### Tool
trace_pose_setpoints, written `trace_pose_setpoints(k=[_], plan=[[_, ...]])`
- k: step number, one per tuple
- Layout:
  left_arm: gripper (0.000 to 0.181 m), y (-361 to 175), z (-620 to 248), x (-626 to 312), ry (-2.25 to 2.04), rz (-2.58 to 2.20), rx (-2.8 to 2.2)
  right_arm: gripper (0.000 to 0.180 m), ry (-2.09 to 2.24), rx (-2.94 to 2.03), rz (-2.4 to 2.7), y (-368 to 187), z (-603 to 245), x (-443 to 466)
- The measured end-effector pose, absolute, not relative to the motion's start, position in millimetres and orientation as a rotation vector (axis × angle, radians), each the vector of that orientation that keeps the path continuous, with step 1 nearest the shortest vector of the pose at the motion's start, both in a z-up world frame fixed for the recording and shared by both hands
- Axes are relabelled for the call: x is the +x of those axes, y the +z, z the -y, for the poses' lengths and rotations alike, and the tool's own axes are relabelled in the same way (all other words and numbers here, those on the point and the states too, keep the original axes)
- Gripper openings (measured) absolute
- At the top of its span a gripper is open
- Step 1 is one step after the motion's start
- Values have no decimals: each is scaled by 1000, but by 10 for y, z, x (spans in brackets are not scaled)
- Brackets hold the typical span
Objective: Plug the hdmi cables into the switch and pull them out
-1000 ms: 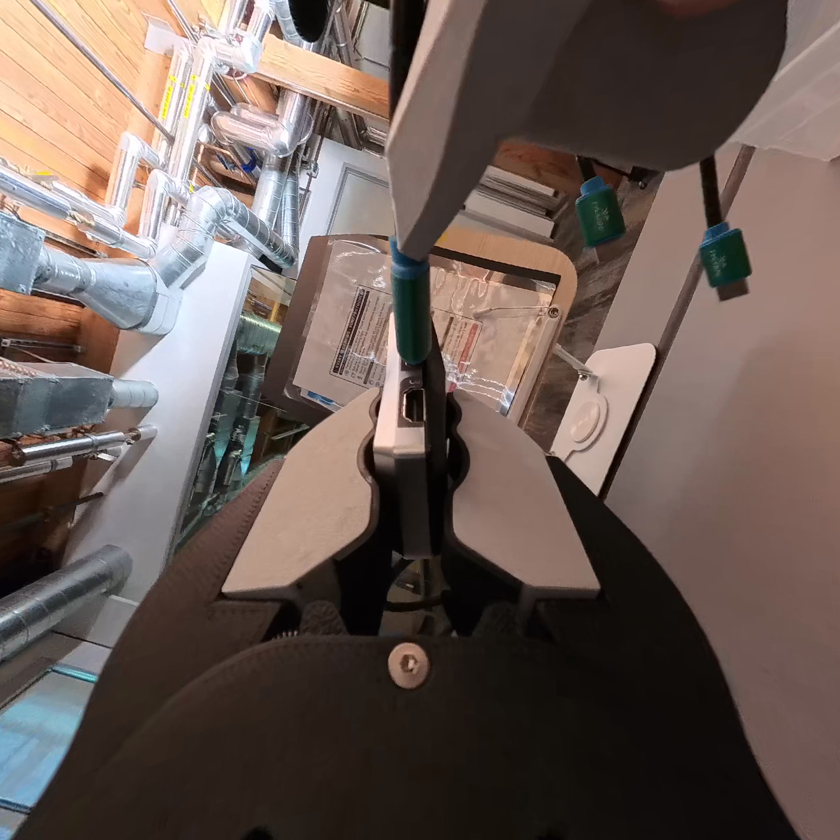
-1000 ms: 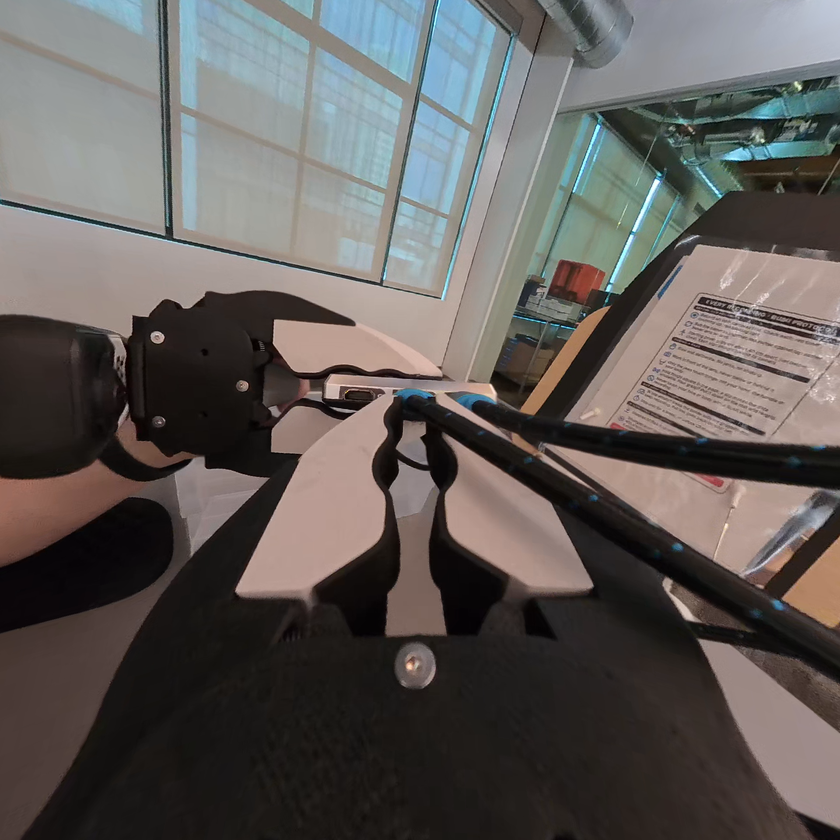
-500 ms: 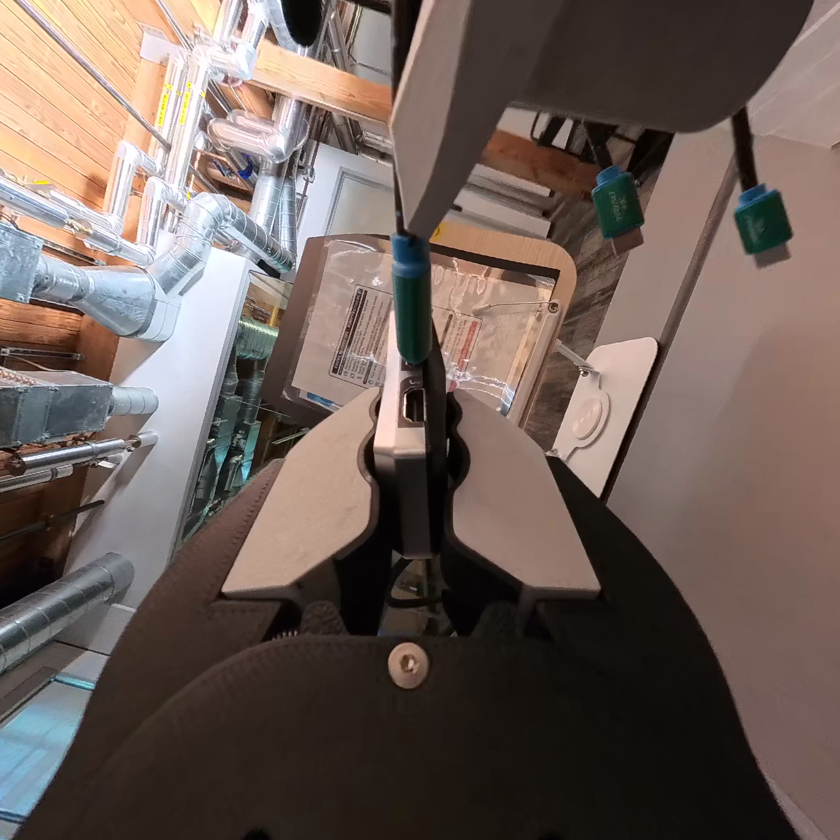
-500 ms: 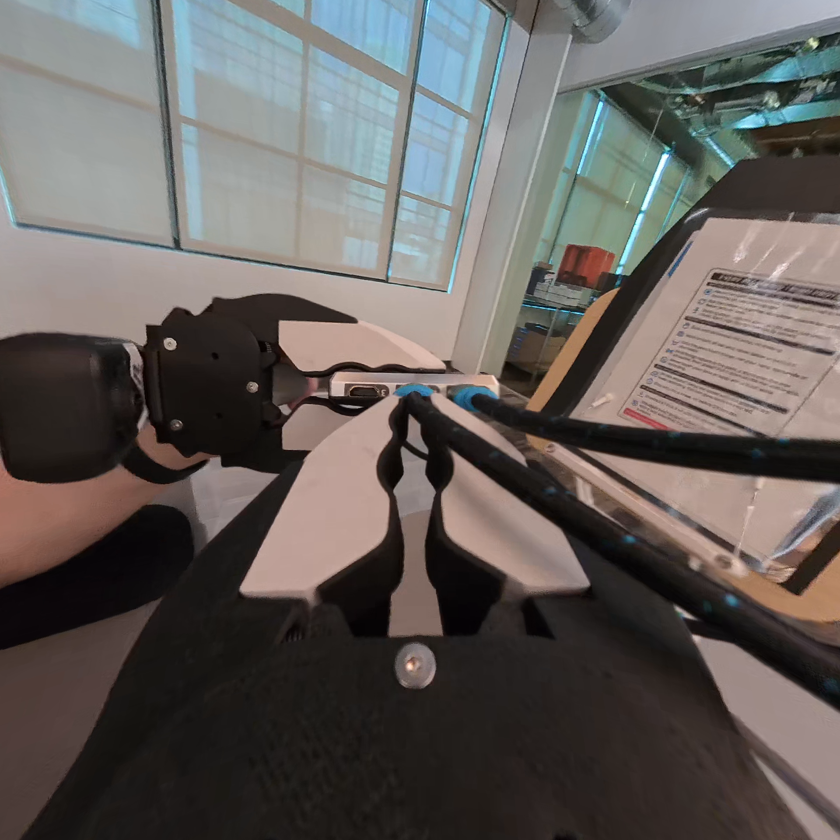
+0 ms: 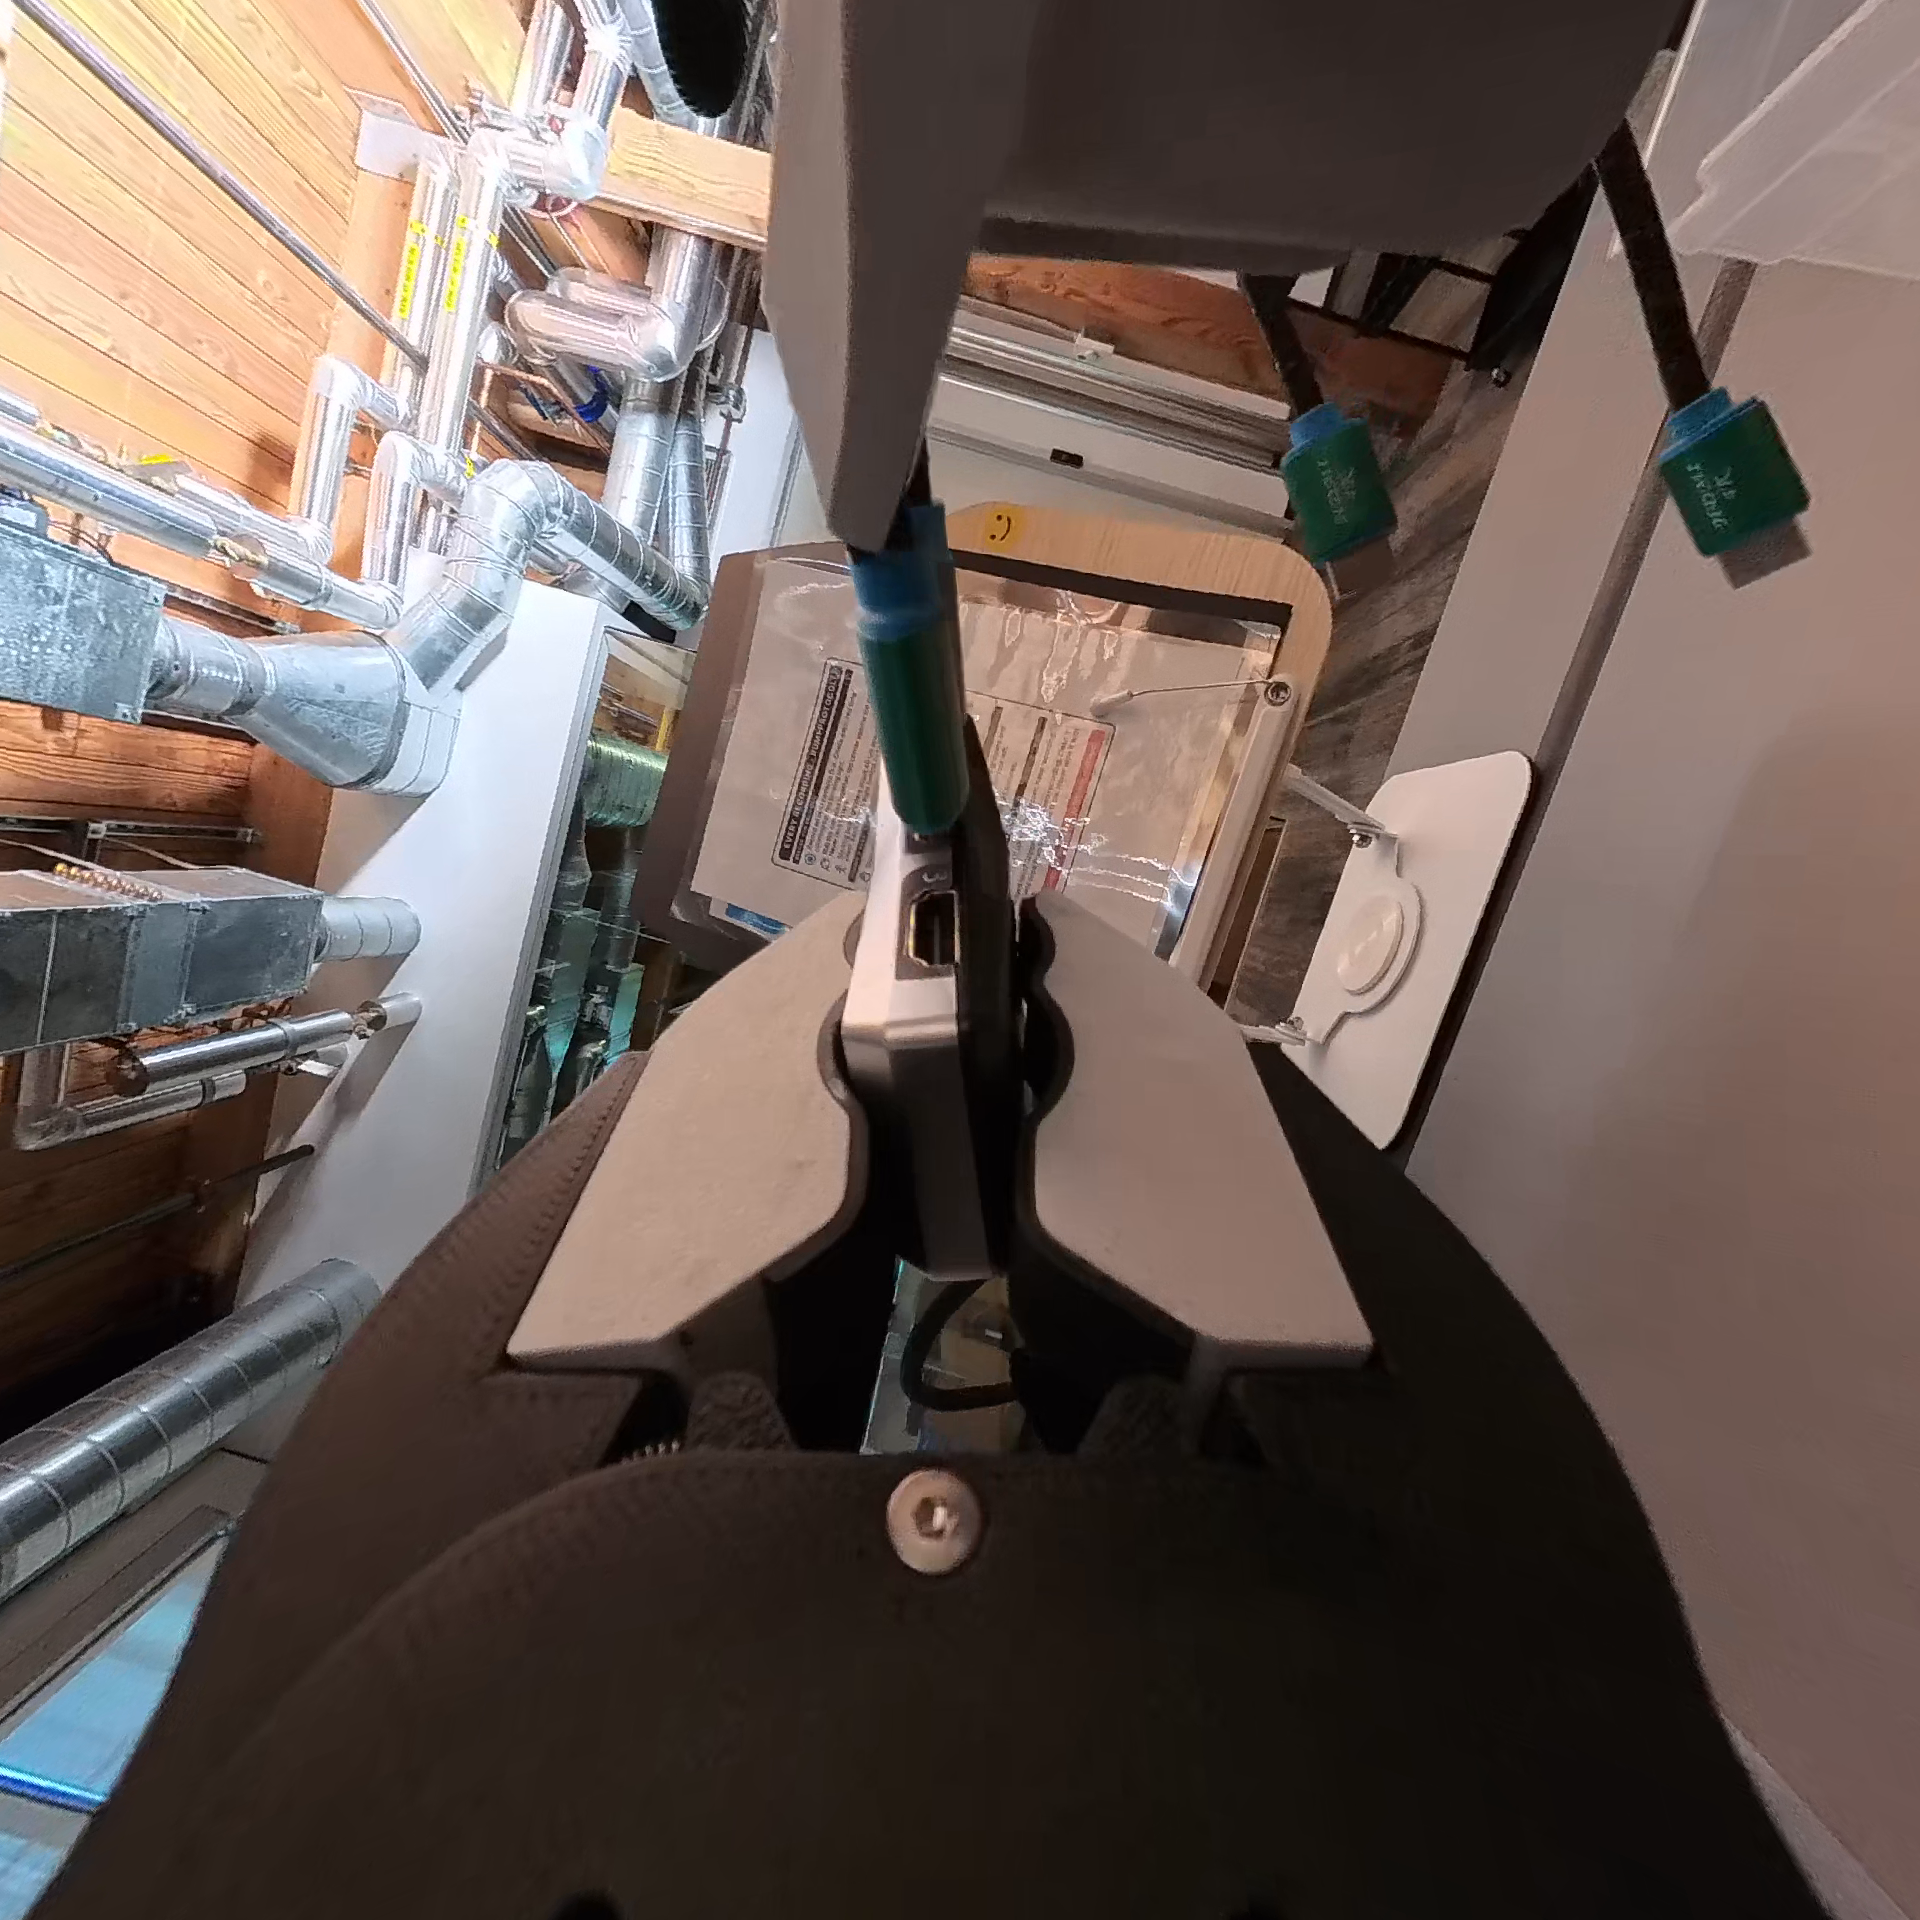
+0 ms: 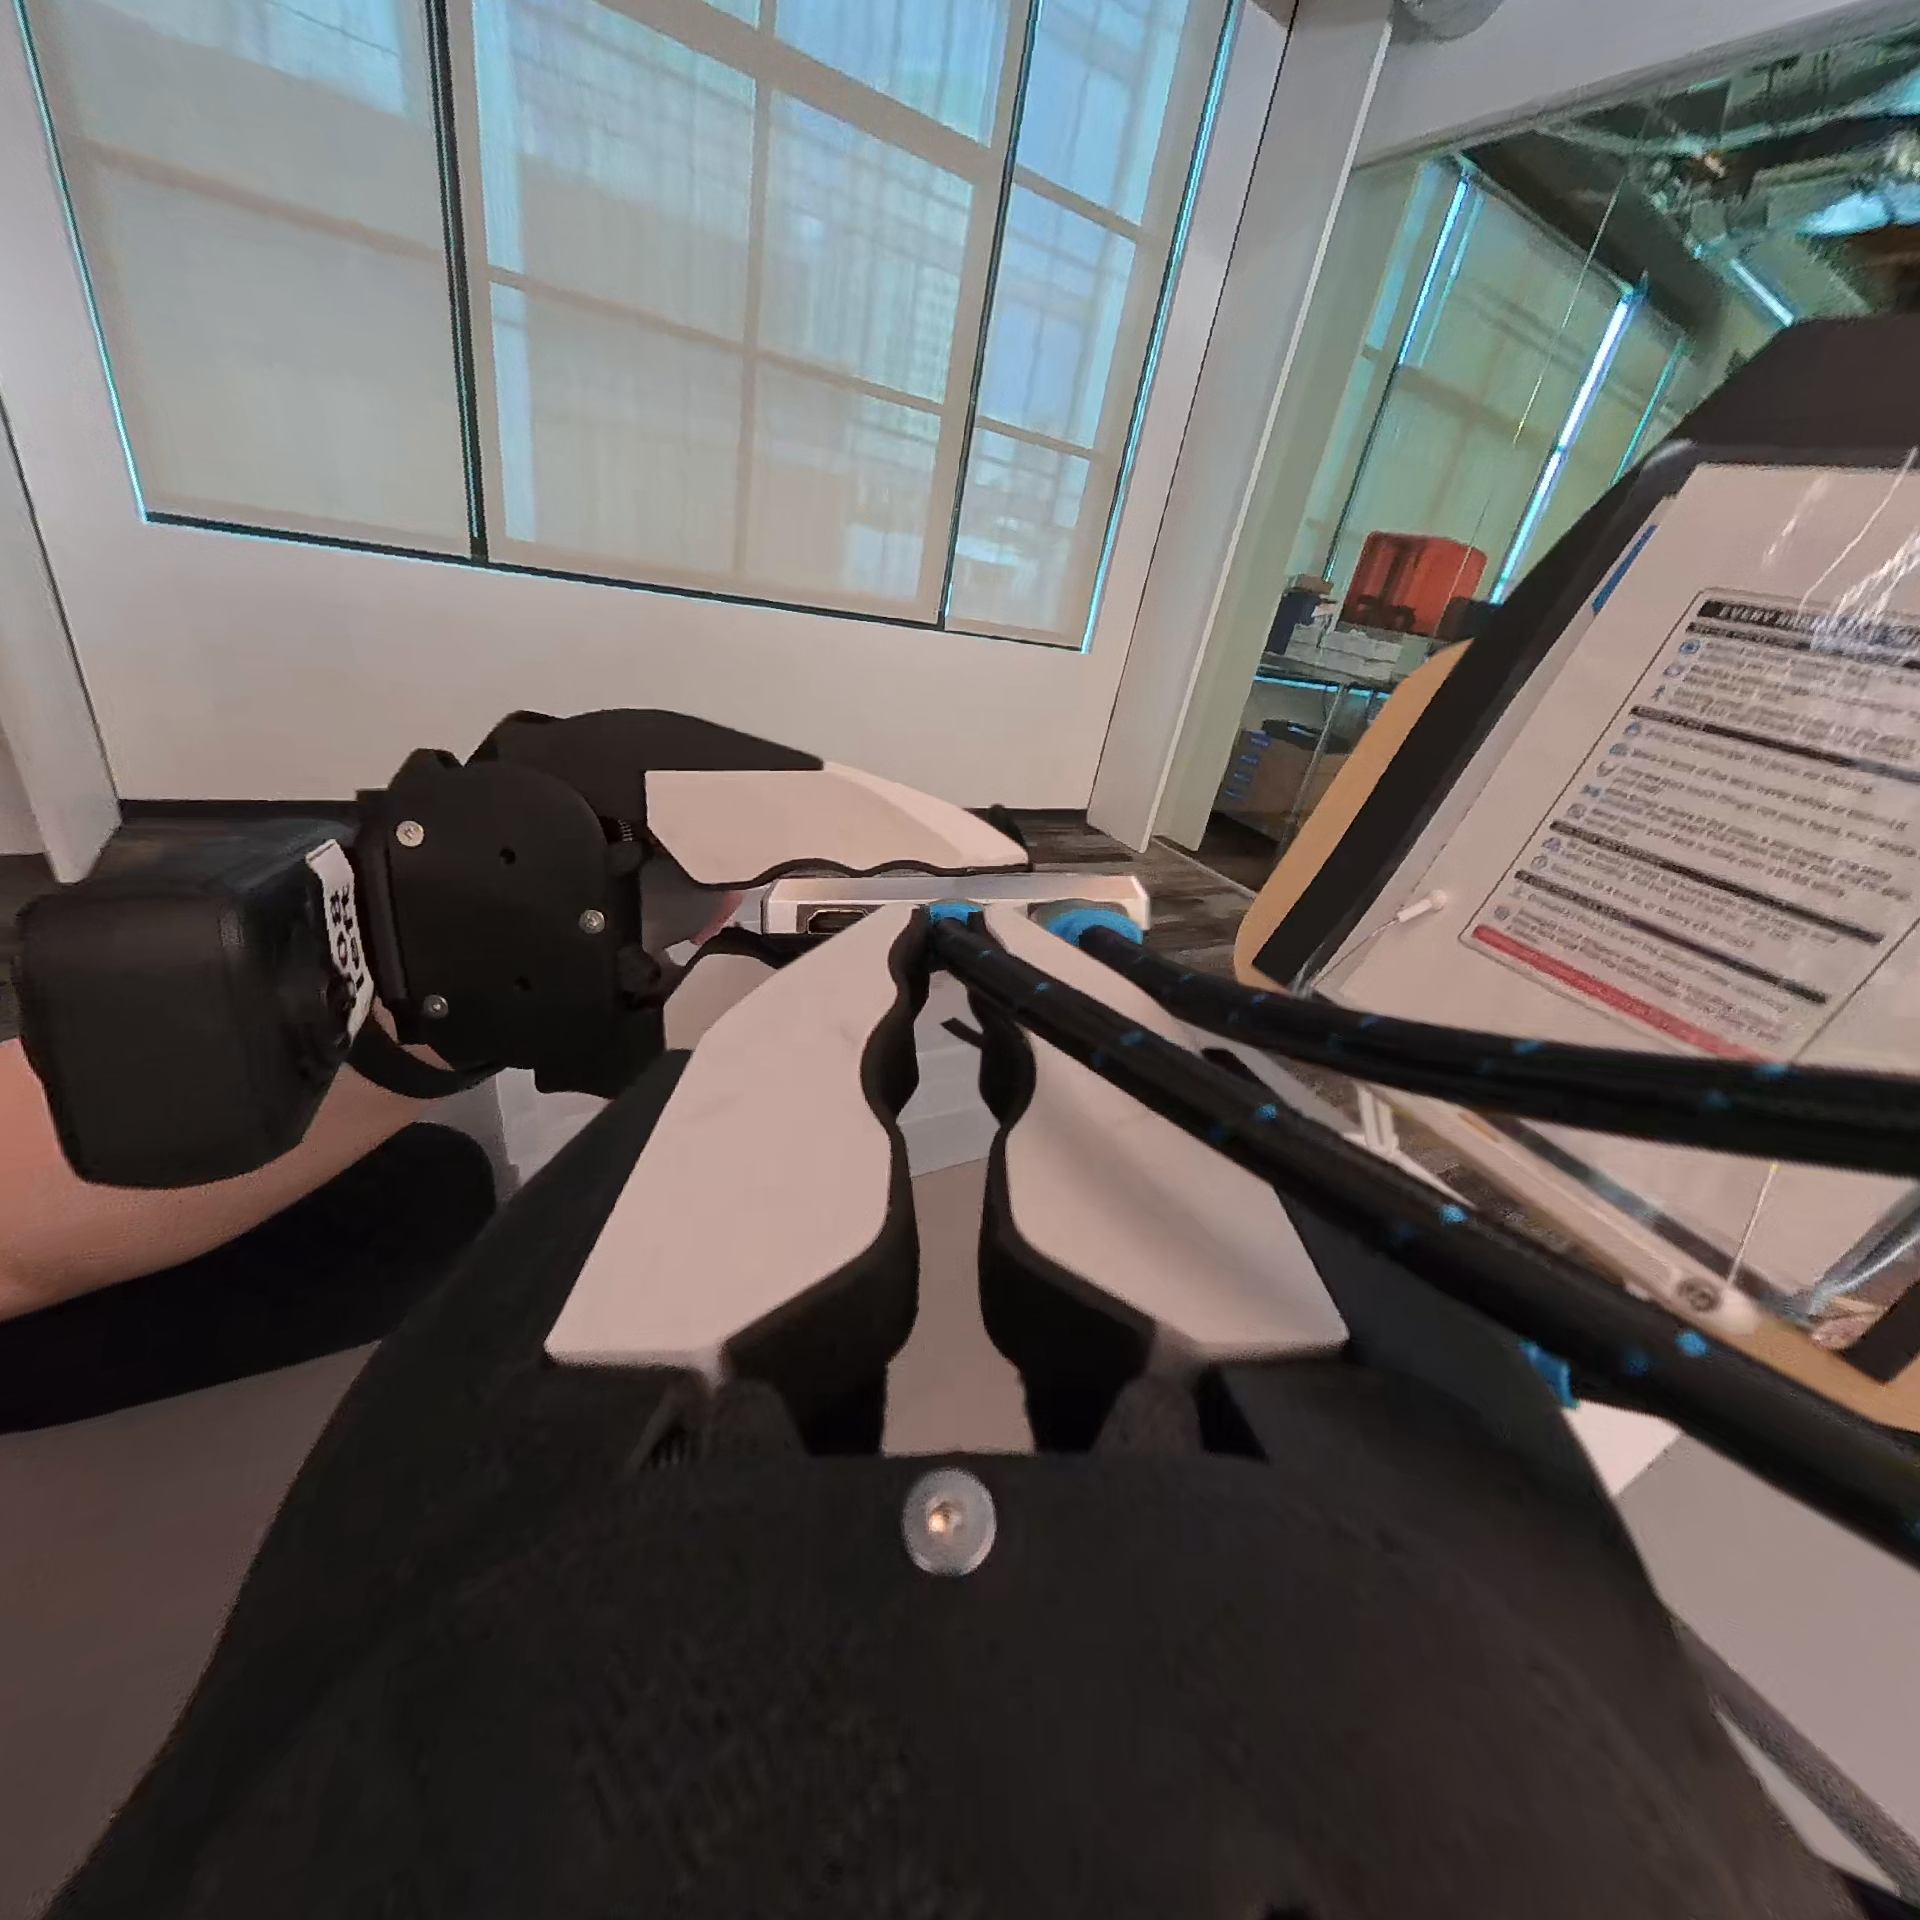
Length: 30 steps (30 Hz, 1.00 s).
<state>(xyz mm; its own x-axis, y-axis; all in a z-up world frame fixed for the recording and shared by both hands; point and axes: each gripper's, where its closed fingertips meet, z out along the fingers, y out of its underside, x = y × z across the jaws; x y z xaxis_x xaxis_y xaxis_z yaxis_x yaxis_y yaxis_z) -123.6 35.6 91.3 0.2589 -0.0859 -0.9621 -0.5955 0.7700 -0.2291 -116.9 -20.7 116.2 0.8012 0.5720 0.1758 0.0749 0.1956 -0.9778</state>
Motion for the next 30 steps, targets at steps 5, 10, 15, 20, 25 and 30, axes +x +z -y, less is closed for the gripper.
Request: trace_pose_setpoints(k=[5, 10, 15, 20, 25, 30], plan=[[23, 885, -354, -1208, 349, -1299, -632, 7, 419, -1378, 592, 1130, 205, -1143], [23, 869, -354, -1195, 325, -1313, -633, 7, 488, -1393, 600, 1110, 206, -1134], [23, 851, -401, -1203, 310, -1320, -657, 6, 281, -1409, 598, 1102, 182, -1151], [23, 843, -502, -1263, 367, -1319, -678, 7, 323, -1391, 554, 1212, 247, -1116], [23, 933, -820, -1567, 306, -1256, -817, 7, 416, -1341, 522, 1643, 621, -512], [22, 1181, -636, -1594, 58, -1179, -899, 6, 382, -1477, 711, 1561, 908, -372]])
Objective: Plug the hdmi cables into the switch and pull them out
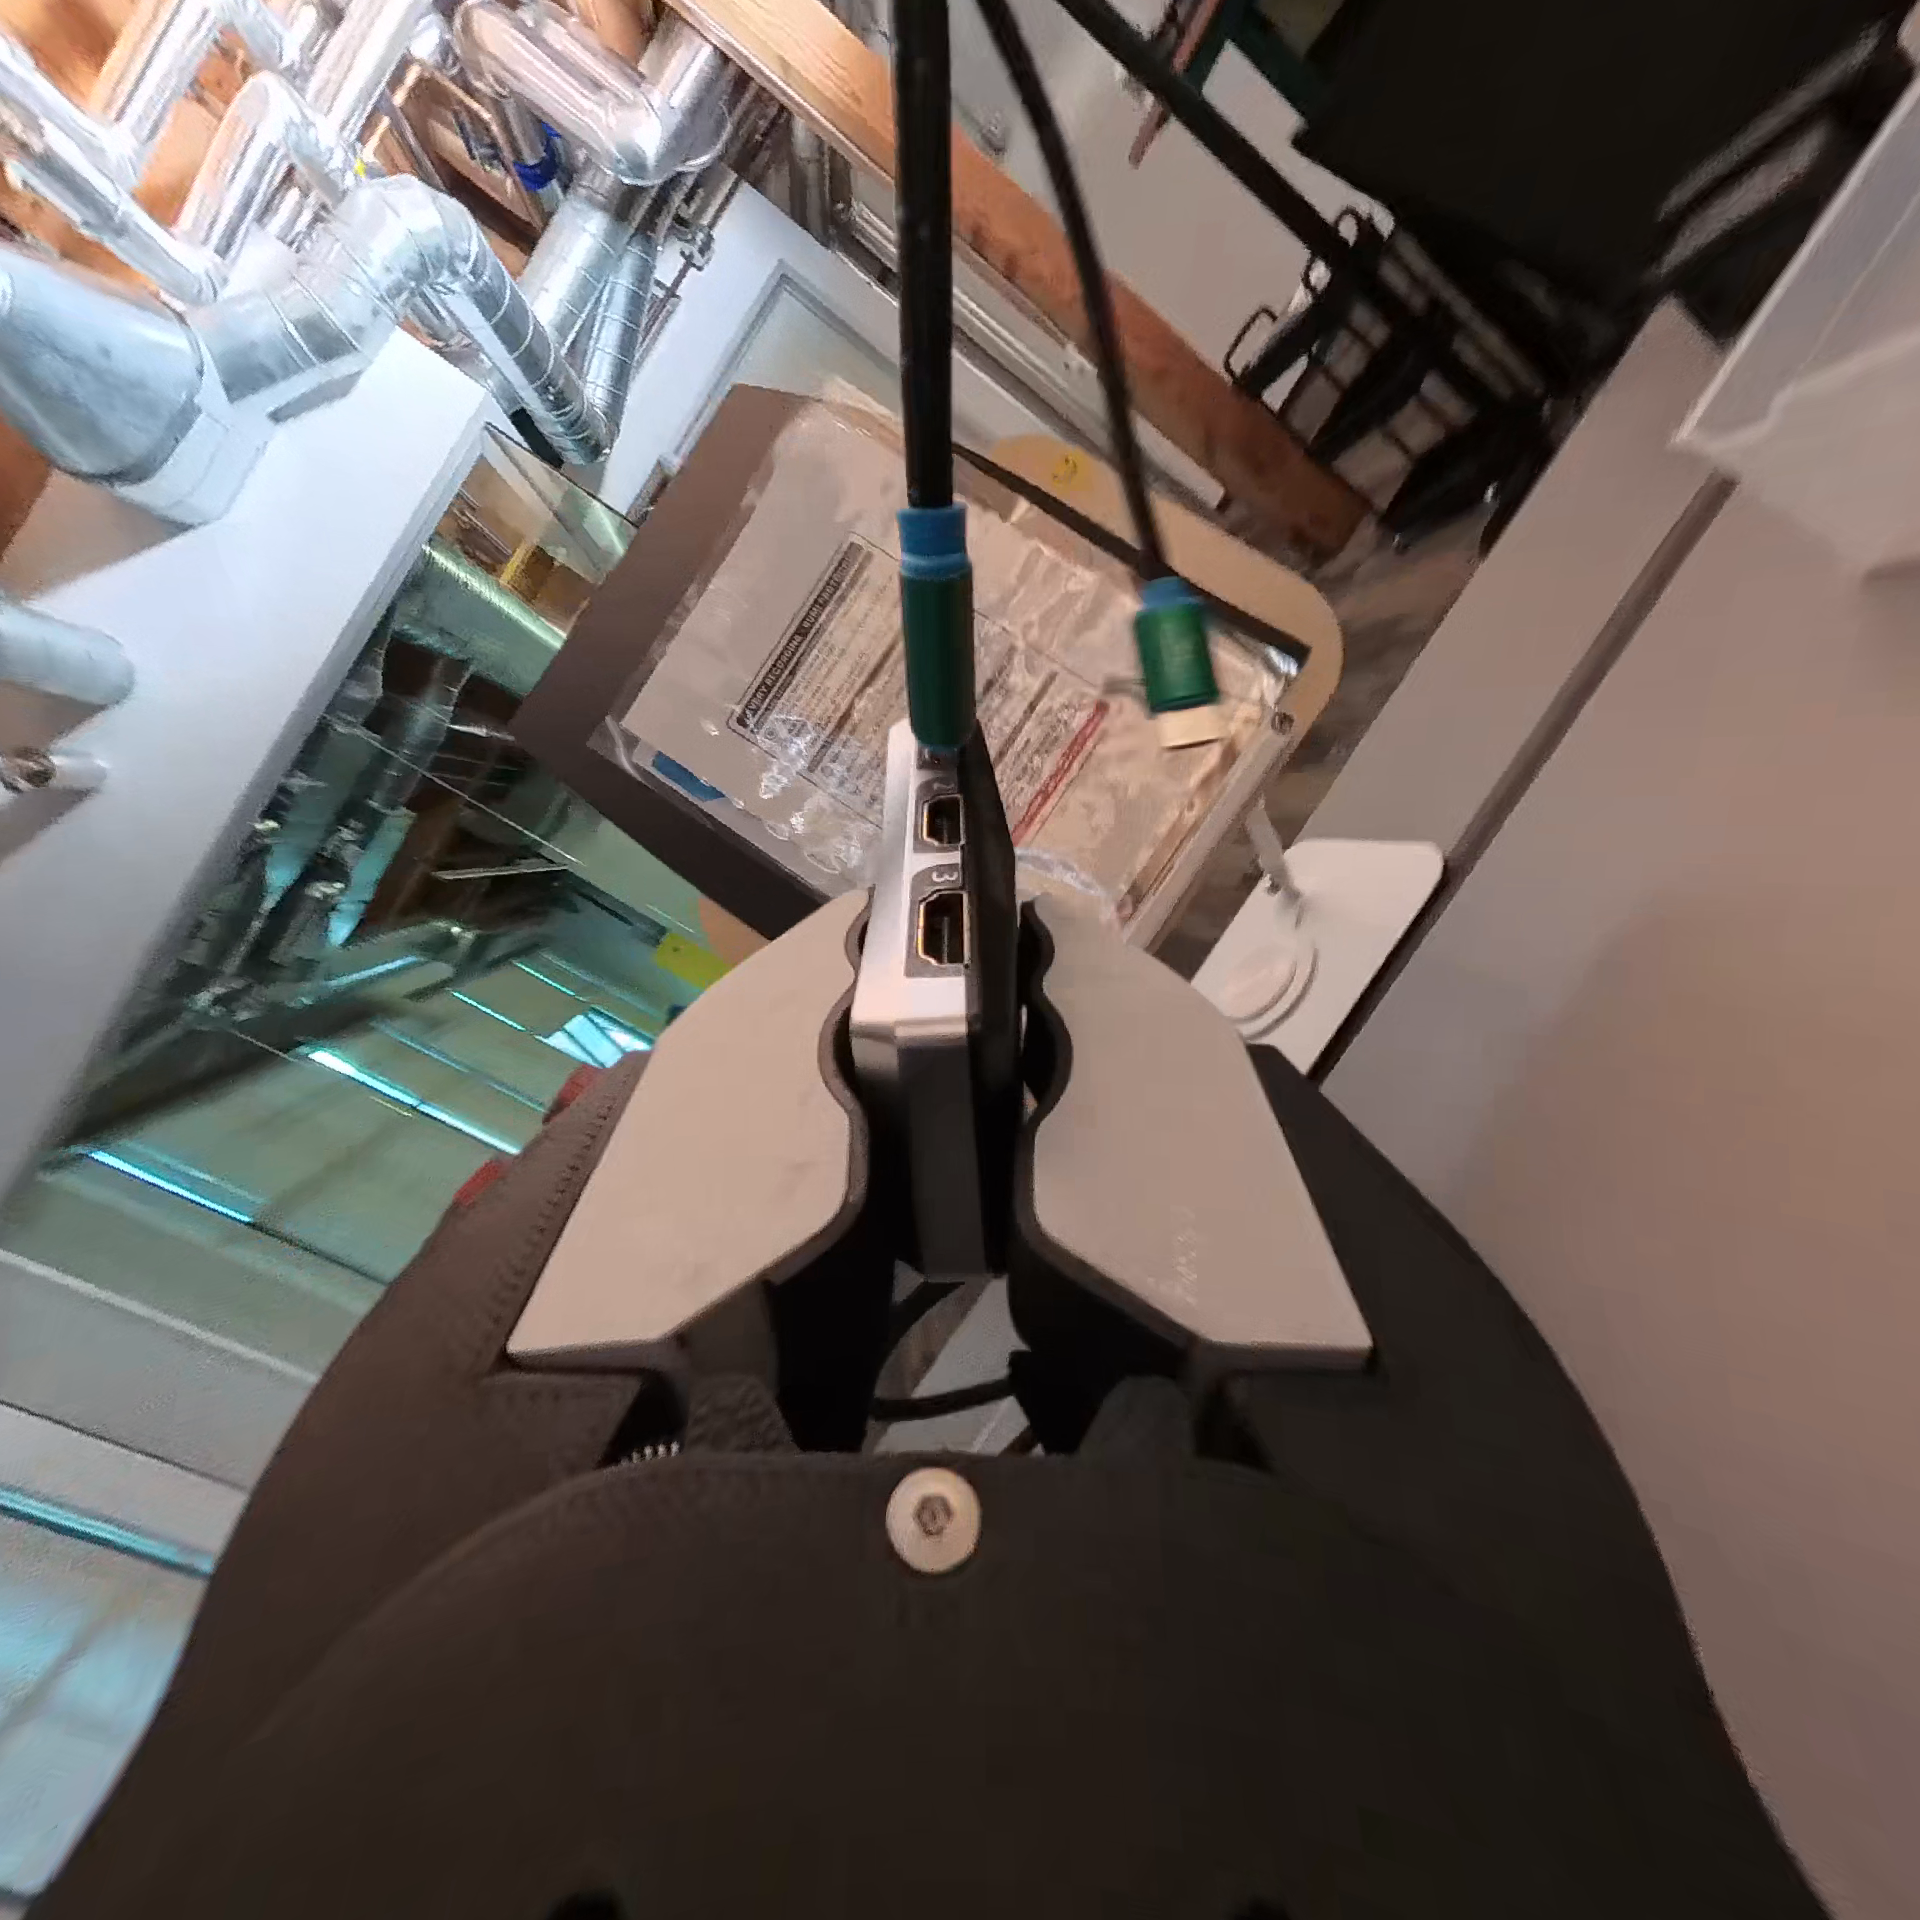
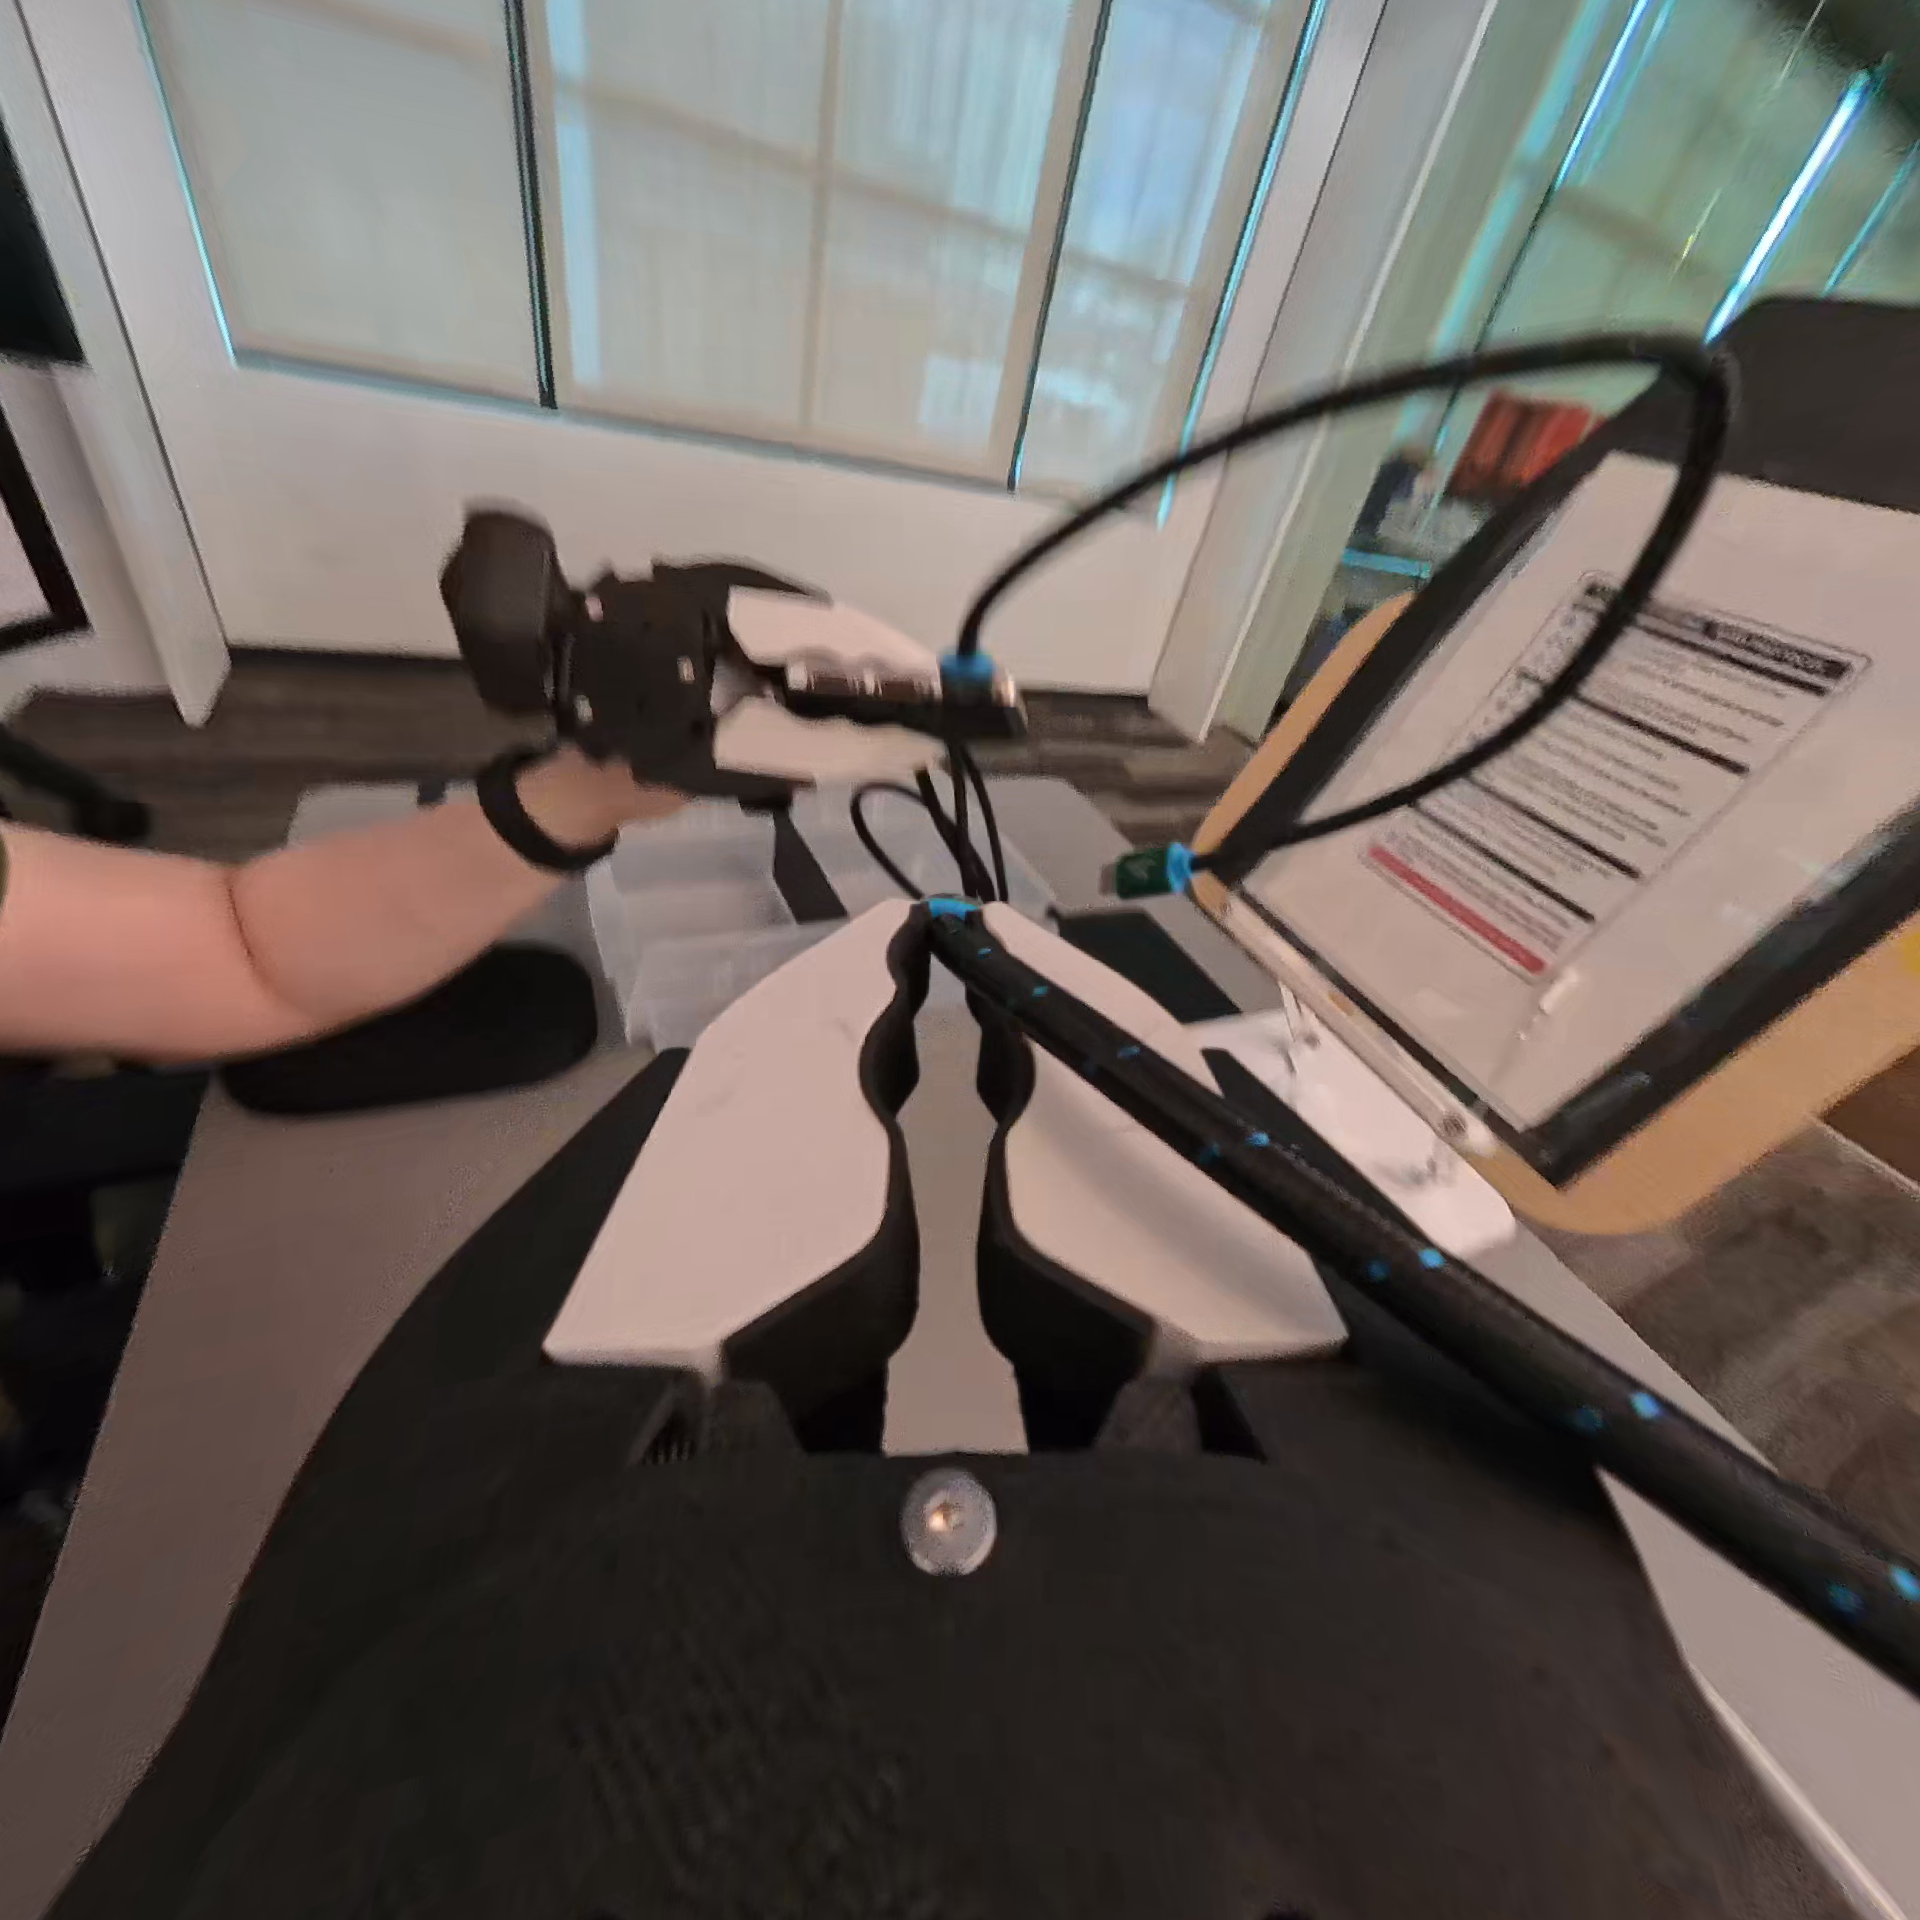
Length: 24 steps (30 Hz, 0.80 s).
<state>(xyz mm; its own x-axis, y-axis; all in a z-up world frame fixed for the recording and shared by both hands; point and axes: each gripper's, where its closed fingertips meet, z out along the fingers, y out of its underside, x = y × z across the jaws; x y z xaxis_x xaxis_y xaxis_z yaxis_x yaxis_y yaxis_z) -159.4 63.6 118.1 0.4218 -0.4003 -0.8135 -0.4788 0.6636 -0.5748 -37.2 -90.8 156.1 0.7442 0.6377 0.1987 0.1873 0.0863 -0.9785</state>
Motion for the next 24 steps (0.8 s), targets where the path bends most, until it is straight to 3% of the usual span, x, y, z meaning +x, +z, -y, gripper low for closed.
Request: trace_pose_setpoints(k=[6, 17, 24], plan=[[22, 1293, -518, -1635, -60, -1169, -912, 6, 477, -1567, 626, 1495, 1324, 248], [22, 1317, -275, -1528, -14, -1211, -841, 7, 555, -1836, 540, 499, 1233, 1111], [22, 1316, -238, -1504, -24, -1216, -832, 11, 682, -2266, 337, -352, 1500, 1391]])
